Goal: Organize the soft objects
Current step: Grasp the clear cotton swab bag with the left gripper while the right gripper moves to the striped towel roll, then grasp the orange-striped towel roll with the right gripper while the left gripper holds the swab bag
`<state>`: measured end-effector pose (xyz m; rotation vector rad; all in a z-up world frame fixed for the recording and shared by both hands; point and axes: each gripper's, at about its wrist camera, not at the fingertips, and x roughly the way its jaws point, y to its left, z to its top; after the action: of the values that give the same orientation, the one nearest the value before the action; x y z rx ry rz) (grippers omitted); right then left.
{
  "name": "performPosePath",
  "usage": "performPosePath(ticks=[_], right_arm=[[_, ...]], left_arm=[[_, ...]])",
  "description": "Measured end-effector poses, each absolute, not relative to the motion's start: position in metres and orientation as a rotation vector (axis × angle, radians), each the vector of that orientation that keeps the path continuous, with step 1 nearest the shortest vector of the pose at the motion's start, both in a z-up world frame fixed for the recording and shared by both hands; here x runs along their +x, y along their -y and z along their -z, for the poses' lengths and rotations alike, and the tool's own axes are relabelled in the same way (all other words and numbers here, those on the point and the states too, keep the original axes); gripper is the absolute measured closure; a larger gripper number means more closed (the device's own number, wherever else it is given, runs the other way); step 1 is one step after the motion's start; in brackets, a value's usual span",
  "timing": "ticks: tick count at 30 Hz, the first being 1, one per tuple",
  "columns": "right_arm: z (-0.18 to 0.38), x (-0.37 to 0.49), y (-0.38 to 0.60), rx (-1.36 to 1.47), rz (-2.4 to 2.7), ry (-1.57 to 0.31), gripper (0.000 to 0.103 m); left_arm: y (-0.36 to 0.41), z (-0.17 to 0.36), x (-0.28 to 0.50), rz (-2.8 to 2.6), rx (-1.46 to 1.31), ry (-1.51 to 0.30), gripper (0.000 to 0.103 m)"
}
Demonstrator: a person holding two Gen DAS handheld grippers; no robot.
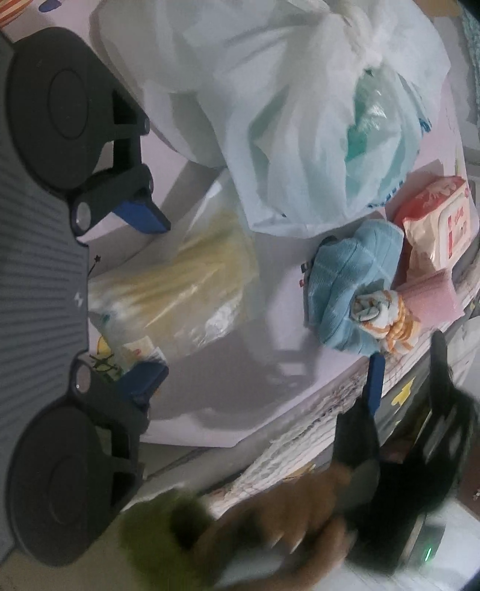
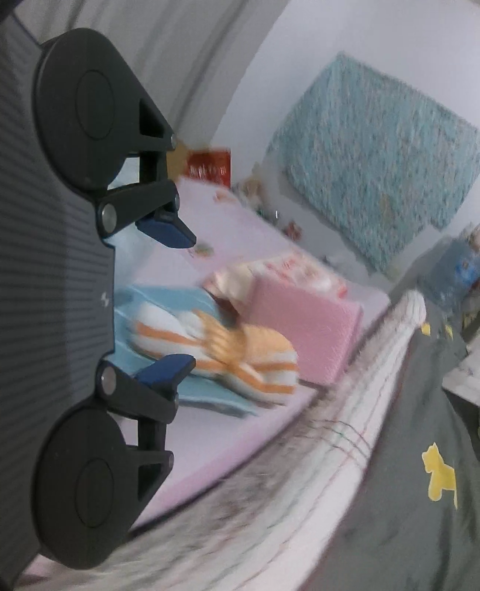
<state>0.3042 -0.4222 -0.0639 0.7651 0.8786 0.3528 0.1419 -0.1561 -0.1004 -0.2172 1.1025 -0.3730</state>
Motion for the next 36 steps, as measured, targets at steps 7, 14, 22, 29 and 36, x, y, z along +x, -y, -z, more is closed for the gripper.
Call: performPosePath(ticks=[7, 14, 22, 29, 36], right_arm=[[0.088, 0.346, 0.4, 0.666, -0.255, -0.969, 0.043], [0.092, 0.336, 0.407, 0.707, -0.24, -0.946, 0.061], [0.077, 0.281, 0.445, 0.885, -0.311, -0.85, 0.061], [0.053, 0.213, 0.485, 0.982, -0.368, -0.76, 0.061], [0.044, 0.178, 0.483, 0.997, -0.434, -0.756, 0.061]], left_arm=[[0.145, 0.1, 0.138, 0.385, -0.25, -1.095, 0.052], [0.139, 0.098, 0.134, 0.404, -0.273, -1.085, 0.062], [0.133, 0.093, 0.123, 0.453, -0.3, -1.093, 0.064], [0.117, 0.081, 0.097, 0.55, -0.346, -1.102, 0.065], [0.092, 0.075, 0.082, 0.64, -0.544, -1.086, 0.065]])
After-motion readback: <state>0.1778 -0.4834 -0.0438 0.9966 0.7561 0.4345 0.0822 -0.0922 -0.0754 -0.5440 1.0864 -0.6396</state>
